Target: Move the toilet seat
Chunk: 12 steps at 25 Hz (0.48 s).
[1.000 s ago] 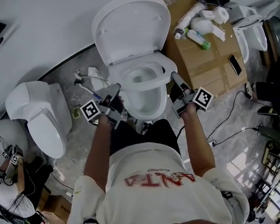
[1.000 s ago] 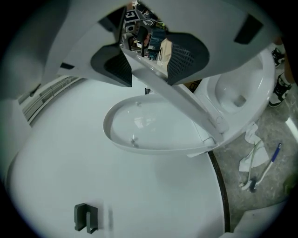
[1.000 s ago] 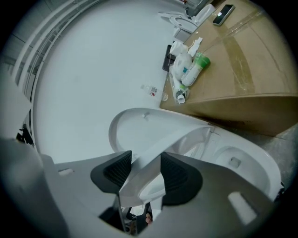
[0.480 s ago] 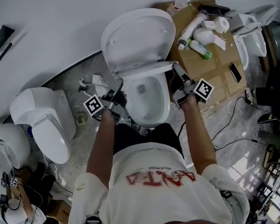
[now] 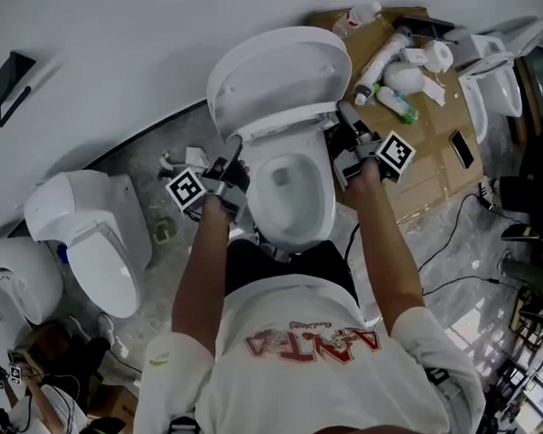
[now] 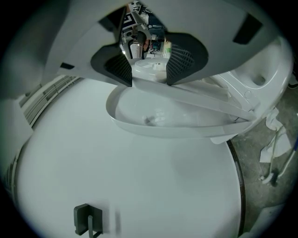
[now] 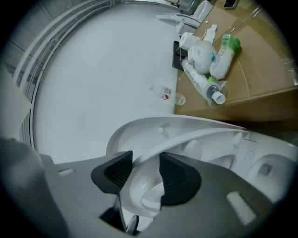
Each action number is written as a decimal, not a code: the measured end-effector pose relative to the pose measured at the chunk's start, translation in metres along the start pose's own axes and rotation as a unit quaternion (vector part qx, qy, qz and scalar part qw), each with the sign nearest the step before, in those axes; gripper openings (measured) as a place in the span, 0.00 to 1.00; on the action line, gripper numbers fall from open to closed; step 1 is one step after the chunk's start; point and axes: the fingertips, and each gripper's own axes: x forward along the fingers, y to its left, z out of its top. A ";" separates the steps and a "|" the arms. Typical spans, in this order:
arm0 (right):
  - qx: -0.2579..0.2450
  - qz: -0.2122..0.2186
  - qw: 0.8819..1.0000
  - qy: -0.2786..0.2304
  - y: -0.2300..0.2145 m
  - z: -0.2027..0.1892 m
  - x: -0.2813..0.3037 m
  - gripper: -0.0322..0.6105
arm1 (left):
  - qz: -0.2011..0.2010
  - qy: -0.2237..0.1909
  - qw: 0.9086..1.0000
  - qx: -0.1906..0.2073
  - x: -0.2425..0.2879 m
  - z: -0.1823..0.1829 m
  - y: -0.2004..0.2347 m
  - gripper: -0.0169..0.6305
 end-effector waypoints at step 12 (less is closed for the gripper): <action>0.012 -0.005 1.000 0.007 0.003 0.014 0.044 0.33 | 0.011 -0.005 1.000 0.026 0.023 0.025 -0.001 0.37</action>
